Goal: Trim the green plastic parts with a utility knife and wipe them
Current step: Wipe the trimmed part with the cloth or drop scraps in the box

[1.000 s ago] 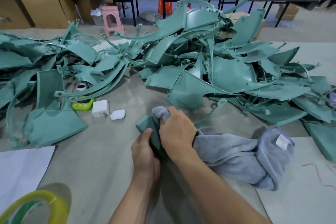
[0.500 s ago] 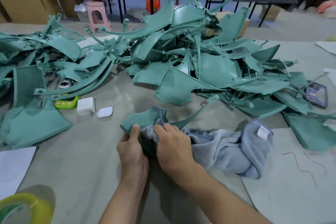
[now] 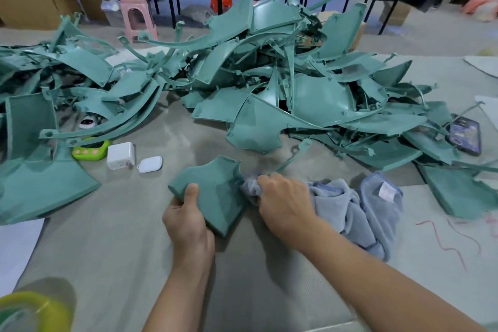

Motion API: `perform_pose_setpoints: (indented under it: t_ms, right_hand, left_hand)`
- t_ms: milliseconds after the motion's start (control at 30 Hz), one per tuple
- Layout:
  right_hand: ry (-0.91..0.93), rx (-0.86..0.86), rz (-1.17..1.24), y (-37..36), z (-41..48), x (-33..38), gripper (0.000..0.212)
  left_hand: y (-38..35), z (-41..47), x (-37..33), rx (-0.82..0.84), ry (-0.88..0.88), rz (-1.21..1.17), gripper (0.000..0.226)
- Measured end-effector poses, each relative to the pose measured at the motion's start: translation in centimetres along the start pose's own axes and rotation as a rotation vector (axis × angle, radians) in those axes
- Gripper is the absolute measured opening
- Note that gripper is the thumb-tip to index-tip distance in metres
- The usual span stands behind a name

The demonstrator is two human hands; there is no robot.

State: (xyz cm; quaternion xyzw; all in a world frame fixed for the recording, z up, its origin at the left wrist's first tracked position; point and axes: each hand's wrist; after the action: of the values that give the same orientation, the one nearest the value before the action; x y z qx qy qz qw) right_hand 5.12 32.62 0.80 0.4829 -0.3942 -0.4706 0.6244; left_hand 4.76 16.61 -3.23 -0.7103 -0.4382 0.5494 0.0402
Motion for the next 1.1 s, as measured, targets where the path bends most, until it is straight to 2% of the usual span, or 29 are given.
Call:
perform_pose_setpoints:
  t_ms: [67, 233, 433, 533, 600, 667, 700, 767, 833, 900, 933, 1000, 1100]
  right_hand:
    - [-0.124, 0.078, 0.042, 0.0, 0.8, -2.3, 0.014]
    - [-0.424, 0.048, 0.084, 0.2, 3.0, -6.6, 0.034]
    - [-0.482, -0.240, 0.207, 1.0, 1.6, -6.5, 0.030]
    - [-0.588, -0.427, 0.360, 2.5, 0.6, -6.1, 0.011]
    - [-0.451, -0.476, 0.309, 3.4, 0.0, -4.6, 0.017]
    - [-0.237, -0.351, 0.135, 3.4, -0.7, -2.4, 0.025]
    - [-0.186, -0.271, 0.064, 3.0, -0.7, -1.4, 0.027]
    - [-0.138, -0.151, 0.044, 2.0, -0.3, 0.4, 0.024]
    - [-0.125, -0.036, 0.105, 1.2, 0.4, 1.5, 0.012]
    - [-0.072, 0.038, 0.114, 0.7, 0.7, 3.1, 0.015]
    - [-0.025, 0.042, 0.107, 0.8, 0.6, 4.1, 0.017]
    - [0.064, -0.028, 0.103, 0.9, 0.1, 6.6, 0.004]
    - [0.165, -0.070, 0.224, 0.3, -0.5, 10.1, 0.005]
  left_hand:
    - [0.9, 0.7, -0.7, -0.011, -0.026, 0.025, 0.014]
    - [2.7, 1.6, -2.1, -0.012, -0.073, 0.087, 0.025]
    - [2.8, 1.9, -1.9, -0.101, -0.134, 0.117, 0.024]
    - [3.0, 2.3, -1.6, -0.139, -0.150, 0.149, 0.016]
    - [3.0, 2.5, -1.3, -0.160, -0.179, 0.202, 0.011]
    - [3.0, 2.7, -1.1, -0.181, -0.218, 0.264, 0.012]
    - [3.0, 2.8, -1.0, -0.184, -0.235, 0.286, 0.012]
    - [3.2, 2.9, -0.8, -0.181, -0.255, 0.324, 0.014]
    - [3.5, 3.1, -0.7, -0.168, -0.260, 0.338, 0.017]
    - [3.6, 3.1, -0.6, -0.159, -0.288, 0.370, 0.019]
    - [3.5, 3.1, -0.6, -0.156, -0.317, 0.397, 0.020]
    - [3.4, 2.9, -0.7, -0.149, -0.355, 0.445, 0.021]
    - [3.4, 3.1, -1.0, -0.144, -0.329, 0.506, 0.019]
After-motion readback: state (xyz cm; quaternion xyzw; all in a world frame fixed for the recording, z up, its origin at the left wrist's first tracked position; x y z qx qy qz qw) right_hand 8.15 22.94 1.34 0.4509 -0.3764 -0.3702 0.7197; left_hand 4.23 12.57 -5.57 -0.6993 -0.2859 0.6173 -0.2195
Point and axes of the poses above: each hand's wrist, its own z-axis towards the middle knuckle, its own y-axis out of the back of the hand, x = y × z, and after that the axes turned 6 degrees about y, right-handed
